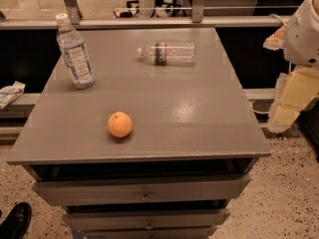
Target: Move water bottle near orange
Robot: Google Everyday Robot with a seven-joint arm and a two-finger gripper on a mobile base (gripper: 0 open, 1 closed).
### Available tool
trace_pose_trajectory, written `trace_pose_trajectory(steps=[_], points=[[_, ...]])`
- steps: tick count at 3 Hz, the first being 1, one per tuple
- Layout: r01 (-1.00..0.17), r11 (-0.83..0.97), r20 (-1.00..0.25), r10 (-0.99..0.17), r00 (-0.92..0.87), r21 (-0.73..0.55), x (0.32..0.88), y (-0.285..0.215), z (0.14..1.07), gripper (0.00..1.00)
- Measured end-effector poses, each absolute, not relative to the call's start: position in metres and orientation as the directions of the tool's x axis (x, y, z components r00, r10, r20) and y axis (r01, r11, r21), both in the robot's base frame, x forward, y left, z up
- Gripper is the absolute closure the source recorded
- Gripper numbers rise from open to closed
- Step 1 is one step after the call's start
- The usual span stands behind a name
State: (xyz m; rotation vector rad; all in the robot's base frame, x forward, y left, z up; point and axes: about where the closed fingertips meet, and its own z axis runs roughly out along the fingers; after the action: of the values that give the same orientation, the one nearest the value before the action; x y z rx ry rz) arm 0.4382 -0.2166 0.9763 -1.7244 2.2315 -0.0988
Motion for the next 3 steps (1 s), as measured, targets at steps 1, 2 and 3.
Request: trace_pose_trajectory(steps=[1, 2, 3], points=[[-0.931, 0.270, -0.207, -0.953, -0.221, -0.246, 0.438, -0.217, 0.976, 0.00], [-0.928, 0.275, -0.245, -0.946, -0.214, -0.250, 0.447, -0.210, 0.970, 0.00], [-0.922, 0.267, -0.349, -0.923, -0.162, -0.279, 0.496, -0.191, 0.946, 0.00]])
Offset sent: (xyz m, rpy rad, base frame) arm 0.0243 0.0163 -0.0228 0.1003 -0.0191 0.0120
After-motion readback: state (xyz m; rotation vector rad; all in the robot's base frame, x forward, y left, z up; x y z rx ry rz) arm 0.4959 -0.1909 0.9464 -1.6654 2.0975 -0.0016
